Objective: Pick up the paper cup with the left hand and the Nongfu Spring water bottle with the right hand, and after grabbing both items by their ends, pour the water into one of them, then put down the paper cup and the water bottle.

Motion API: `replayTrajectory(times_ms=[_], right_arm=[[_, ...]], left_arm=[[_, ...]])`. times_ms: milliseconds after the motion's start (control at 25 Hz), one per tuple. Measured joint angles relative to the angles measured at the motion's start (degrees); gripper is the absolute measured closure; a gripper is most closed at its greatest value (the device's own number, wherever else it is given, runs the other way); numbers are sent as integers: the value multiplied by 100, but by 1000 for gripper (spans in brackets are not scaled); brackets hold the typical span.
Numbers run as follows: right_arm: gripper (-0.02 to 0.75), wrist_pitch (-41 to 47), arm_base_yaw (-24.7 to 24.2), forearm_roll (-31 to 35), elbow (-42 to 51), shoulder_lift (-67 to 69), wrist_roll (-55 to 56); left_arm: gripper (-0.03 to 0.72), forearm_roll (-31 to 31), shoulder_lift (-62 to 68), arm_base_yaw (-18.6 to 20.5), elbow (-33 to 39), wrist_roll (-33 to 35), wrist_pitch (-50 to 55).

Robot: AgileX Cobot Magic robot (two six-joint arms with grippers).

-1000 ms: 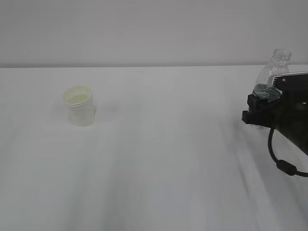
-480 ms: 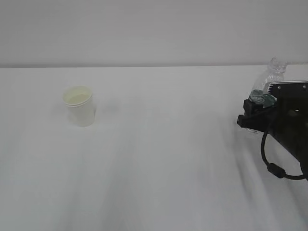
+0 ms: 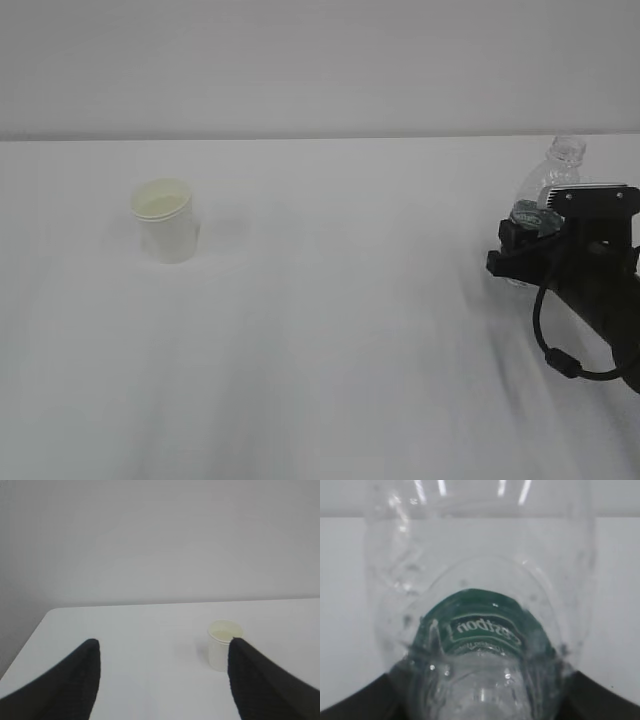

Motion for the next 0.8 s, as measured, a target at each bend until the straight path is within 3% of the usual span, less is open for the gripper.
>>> replayTrajectory(times_ms=[520, 800], right_arm=[[332, -80, 0, -134, -10, 152, 127], [267, -90, 0, -244, -10, 152, 131]], left_arm=[[110, -14, 0, 0, 0, 0, 0], [110, -41, 0, 0, 0, 0, 0]])
